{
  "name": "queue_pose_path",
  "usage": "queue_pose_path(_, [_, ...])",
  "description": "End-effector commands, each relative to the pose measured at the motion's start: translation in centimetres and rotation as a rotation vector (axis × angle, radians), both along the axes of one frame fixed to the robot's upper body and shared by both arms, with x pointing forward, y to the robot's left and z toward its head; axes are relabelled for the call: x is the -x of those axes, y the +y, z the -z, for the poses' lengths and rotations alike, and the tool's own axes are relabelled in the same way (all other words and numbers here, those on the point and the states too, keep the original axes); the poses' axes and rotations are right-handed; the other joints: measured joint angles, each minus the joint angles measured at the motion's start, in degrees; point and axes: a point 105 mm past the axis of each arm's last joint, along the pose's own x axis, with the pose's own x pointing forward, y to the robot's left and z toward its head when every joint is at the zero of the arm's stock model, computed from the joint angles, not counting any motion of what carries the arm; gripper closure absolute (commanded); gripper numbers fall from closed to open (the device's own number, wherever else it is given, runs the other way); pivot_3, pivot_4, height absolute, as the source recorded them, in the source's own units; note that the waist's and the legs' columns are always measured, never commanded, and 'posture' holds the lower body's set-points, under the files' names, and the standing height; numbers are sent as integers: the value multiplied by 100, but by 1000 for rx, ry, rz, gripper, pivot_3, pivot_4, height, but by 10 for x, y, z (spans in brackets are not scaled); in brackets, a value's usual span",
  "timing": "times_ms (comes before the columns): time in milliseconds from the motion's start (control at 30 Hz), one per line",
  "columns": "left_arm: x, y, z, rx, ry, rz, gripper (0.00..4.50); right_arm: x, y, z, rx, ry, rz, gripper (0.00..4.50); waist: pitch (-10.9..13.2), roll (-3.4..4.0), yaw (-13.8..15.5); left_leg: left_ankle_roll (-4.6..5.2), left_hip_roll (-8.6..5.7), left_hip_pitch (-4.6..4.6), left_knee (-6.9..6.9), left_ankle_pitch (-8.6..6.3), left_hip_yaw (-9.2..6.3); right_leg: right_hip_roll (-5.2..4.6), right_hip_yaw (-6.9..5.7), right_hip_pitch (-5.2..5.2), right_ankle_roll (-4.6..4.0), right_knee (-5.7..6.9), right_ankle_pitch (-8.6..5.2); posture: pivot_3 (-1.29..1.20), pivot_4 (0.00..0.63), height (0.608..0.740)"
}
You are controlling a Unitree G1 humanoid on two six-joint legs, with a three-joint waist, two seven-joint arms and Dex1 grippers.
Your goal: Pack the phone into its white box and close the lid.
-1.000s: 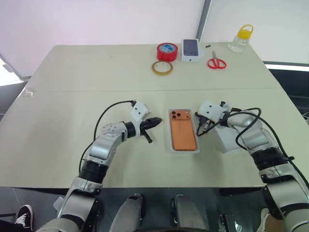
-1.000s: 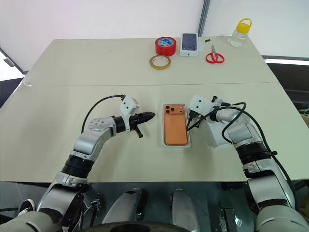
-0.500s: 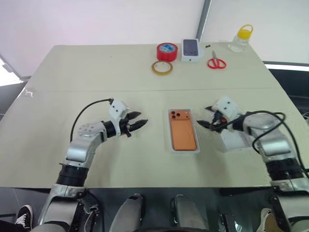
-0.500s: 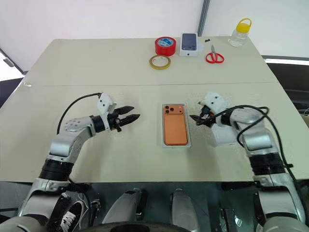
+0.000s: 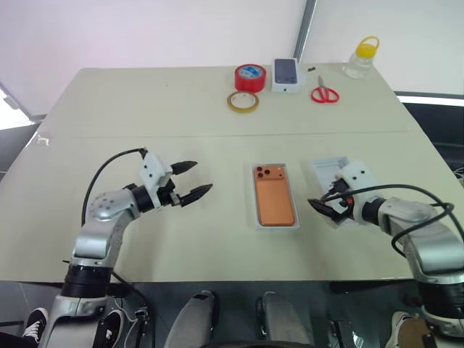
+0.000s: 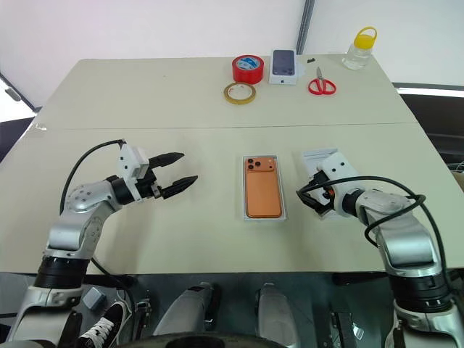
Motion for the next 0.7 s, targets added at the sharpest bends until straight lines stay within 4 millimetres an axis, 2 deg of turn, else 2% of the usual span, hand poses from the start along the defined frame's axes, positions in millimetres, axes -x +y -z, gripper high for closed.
queue_pose_path(33, [1,6,-12,-20,-75,1,650,3,10,-18,13,60,-22,0,1,2,2,0,0,0,0,0,0,0,0,0,0,0,0,0,150,740])
queue_pose_path(133, [0,6,-12,-26,-82,-3,650,1,15,-21,-2,127,-1,0,1,1,15,5,1,0,-1,-3,0,-1,-4,2,-1,-4,0,0,150,740])
queue_pose_path(300, [1,3,-11,-19,-84,-1,650,-5,11,-18,-79,271,128,0,2,0,19,9,-1,-4,1,-5,0,-3,-4,2,0,-7,0,0,150,740])
queue_pose_path(433, [6,1,-8,-12,-84,5,650,-14,3,-20,-59,292,198,0,2,1,16,9,-3,-4,0,-5,1,-5,-3,0,0,-6,0,0,150,740])
queue_pose_path(700, [21,2,-6,38,-51,43,650,-19,4,-16,-53,314,221,0,3,2,12,9,-2,-4,-1,-5,1,-5,-3,0,0,-6,0,0,150,740])
